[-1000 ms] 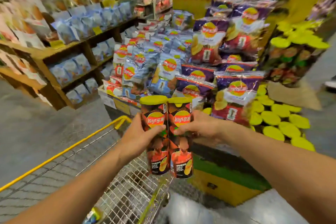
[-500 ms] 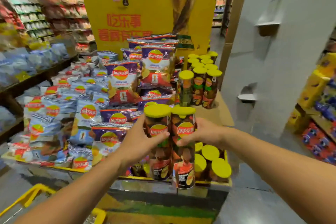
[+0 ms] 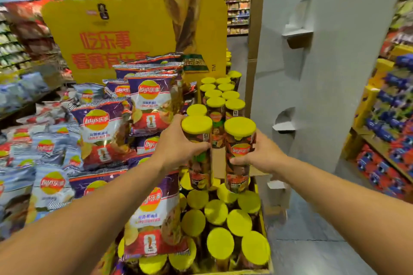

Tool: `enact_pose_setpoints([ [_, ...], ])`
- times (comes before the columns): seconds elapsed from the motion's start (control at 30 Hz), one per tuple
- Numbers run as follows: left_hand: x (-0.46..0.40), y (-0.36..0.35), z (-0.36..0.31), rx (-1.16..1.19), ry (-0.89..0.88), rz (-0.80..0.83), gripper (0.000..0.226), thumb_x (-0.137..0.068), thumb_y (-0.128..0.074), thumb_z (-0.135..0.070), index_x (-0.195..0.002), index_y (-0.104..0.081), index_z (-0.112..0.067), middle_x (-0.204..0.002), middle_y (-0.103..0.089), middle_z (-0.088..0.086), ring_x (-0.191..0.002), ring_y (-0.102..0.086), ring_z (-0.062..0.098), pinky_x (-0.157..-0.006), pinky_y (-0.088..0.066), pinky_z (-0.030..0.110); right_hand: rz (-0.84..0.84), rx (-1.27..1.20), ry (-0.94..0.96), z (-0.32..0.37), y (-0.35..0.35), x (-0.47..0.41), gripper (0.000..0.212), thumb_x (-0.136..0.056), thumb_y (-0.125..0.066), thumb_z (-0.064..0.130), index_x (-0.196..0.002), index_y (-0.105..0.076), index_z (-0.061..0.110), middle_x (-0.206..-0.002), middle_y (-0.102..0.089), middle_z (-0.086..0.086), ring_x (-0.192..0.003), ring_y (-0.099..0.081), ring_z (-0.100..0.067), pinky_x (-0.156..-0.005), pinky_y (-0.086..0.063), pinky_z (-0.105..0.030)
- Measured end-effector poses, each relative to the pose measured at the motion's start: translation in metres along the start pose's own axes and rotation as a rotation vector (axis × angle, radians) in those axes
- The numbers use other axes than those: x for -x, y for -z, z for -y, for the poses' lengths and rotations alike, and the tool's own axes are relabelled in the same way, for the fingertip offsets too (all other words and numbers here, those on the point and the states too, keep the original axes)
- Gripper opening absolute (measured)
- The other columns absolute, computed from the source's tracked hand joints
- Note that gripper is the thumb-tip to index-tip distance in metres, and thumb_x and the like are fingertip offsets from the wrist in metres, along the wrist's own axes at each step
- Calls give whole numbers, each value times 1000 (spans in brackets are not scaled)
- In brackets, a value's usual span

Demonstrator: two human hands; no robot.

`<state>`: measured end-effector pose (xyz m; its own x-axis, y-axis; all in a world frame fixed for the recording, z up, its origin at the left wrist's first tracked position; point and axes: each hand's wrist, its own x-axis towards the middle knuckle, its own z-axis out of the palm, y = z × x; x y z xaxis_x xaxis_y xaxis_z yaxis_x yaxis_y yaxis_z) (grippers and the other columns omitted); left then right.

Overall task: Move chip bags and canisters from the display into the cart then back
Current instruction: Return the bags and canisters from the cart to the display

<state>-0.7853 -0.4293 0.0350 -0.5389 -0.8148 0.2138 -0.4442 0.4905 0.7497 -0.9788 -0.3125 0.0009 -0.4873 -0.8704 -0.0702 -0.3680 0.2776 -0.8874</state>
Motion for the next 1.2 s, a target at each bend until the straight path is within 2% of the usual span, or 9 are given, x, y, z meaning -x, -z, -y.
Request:
enact_pose_setpoints([
  [0.07, -24, -6, 8, -29, 25, 18, 72, -65, -90, -36, -120, -47, -23, -106, -60, -8, -98, -60, 17, -67, -46, 21, -38, 24, -32, -2, 2, -20, 100, -57, -96, 27, -141, -41, 30, -126, -64, 5, -116, -60, -21, -102, -49, -43],
  [0.17, -53, -16, 21, -93, 50, 65, 90, -64, -92, -34, -136, -42, -18, -122, -59, 1, -112, -58, 21, -83, -46, 26, -111, 55, -54, -6, -3, -48, 99, -63, -93, 22, -145, -39, 28, -130, -61, 2, -121, -57, -24, -101, -47, -40],
  [0.33, -88, -30, 42, -131, 85, 83, 102, -58, -93, -41, -141, -39, -17, -129, -58, 3, -117, -55, 22, -94, -49, 31, -180, 134, -95, -13, -24, -91, 94, -62, -92, 38, -141, -41, 32, -133, -61, 4, -122, -58, -24, -103, -48, -43],
  [0.43, -103, -36, 53, -134, 72, 90, 100, -58, -94, -39, -140, -40, -17, -127, -57, -1, -115, -55, 18, -88, -45, 25, -189, 146, -103, -24, -41, -120, 96, -54, -90, 50, -134, -39, 36, -130, -61, 5, -120, -59, -25, -100, -50, -49],
  [0.6, -115, -45, 68, -69, 25, 116, 95, -60, -94, -30, -138, -41, -23, -113, -50, -15, -107, -48, 7, -89, -41, 23, -208, 250, -122, -28, -62, -140, 79, -65, -88, 43, -125, -41, 27, -126, -60, -1, -122, -54, -29, -100, -50, -49],
  [1.03, -122, -50, 84, -150, 160, 185, 91, -59, -93, -33, -131, -38, -19, -125, -57, 3, -117, -54, 24, -93, -49, 38, -164, 409, -208, -29, -67, -142, 63, -79, -81, 35, -125, -47, 11, -125, -52, -9, -119, -54, -30, -95, -48, -41],
  [1.1, -120, -48, 80, -158, 166, 185, 92, -61, -93, -30, -131, -35, -17, -124, -56, 4, -114, -55, 26, -90, -50, 38, -109, 446, -238, -31, -65, -138, 50, -77, -81, 38, -114, -56, 15, -117, -58, -8, -109, -60, -30, -86, -51, -40],
  [1.17, -116, -44, 76, -198, 166, 174, 87, -66, -90, -24, -132, -34, -13, -124, -55, 7, -113, -55, 27, -87, -49, 38, -4, 485, -258, -30, -61, -131, 25, -80, -76, 36, -80, -57, 21, -96, -64, -7, -91, -64, -28, -75, -53, -36],
  [1.2, -115, -43, 75, -234, 161, 159, 84, -69, -87, -21, -133, -34, -11, -125, -53, 9, -114, -54, 29, -88, -49, 40, 57, 493, -272, -30, -60, -128, 29, -83, -73, 32, -68, -51, 21, -86, -64, -6, -84, -65, -27, -72, -55, -36],
])
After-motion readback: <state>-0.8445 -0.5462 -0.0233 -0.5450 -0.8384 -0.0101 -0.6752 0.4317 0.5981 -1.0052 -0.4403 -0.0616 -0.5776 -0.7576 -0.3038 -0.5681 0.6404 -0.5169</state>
